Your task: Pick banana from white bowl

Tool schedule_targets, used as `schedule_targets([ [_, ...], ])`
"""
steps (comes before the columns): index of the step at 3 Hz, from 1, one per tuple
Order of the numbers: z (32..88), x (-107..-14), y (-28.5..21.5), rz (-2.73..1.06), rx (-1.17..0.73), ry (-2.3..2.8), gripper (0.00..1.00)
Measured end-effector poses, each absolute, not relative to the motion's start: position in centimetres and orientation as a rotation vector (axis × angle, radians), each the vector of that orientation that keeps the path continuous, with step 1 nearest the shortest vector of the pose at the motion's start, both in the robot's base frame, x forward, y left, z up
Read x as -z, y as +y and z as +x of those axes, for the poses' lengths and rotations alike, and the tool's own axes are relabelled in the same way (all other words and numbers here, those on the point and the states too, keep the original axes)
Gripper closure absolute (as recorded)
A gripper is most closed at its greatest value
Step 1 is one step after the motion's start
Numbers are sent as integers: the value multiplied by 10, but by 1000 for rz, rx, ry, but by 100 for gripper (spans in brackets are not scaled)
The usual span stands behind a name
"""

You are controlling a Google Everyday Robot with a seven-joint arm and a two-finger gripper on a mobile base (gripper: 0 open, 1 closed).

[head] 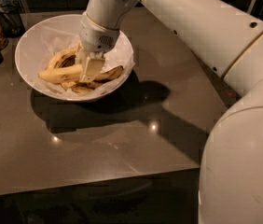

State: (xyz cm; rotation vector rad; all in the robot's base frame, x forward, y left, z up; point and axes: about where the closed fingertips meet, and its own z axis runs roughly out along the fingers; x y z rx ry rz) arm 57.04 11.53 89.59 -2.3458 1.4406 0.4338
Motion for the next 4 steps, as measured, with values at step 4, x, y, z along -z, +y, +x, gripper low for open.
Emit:
schedule_targets([
  [4, 527, -961, 125, -2358, -382, 1432, 100],
])
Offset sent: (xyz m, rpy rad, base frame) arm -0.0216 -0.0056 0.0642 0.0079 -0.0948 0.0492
